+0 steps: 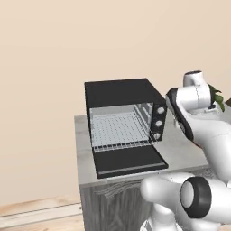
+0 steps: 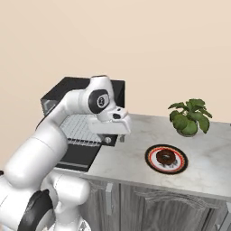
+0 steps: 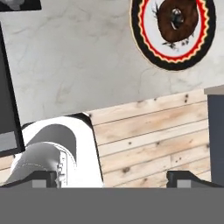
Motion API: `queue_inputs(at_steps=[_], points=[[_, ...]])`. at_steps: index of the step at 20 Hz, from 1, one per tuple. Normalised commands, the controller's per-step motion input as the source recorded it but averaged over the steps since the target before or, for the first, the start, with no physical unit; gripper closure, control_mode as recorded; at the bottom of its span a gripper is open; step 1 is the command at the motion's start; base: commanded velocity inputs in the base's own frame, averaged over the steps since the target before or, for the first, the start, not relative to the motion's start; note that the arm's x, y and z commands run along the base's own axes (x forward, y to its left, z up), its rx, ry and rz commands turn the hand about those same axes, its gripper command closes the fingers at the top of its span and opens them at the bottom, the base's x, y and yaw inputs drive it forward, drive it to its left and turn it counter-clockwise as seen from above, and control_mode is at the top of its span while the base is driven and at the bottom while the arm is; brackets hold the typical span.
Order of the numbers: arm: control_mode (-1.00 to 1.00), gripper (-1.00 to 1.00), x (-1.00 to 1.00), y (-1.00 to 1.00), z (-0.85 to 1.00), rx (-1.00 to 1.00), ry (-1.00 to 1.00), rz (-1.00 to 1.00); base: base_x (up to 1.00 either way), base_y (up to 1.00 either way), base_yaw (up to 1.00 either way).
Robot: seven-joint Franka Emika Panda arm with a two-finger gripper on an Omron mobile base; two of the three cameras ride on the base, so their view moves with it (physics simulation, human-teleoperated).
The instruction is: Pick up the bagel from the plate, place it on the toaster oven rack, close the door, and set the timer.
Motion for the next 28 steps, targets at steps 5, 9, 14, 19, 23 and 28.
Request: queue_inputs(at_steps=[5, 9, 14, 19, 23, 28], points=[[-1.0, -1.0, 0.06, -0.49, -0.13, 0.11, 0.18, 0.0, 0.0, 0.0, 0.0], [-1.0, -1.0, 0.18, -0.49, -0.13, 0.18, 0.12, 0.0, 0.0, 0.0, 0.0], [-1.0, -1.0, 0.3, -0.41, -0.11, 0.16, 0.07, 0.0, 0.0, 0.0, 0.0], [-1.0, -1.0, 0.31, -0.29, -0.19, 0.07, 0.08, 0.0, 0.0, 0.0, 0.0], [-1.0, -1.0, 0.26, -0.21, -0.31, 0.03, 0.1, 0.01, 0.0, 0.0, 0.0], [-1.0, -1.0, 0.27, -0.23, -0.38, 0.02, 0.11, 0.03, 0.0, 0.0, 0.0]])
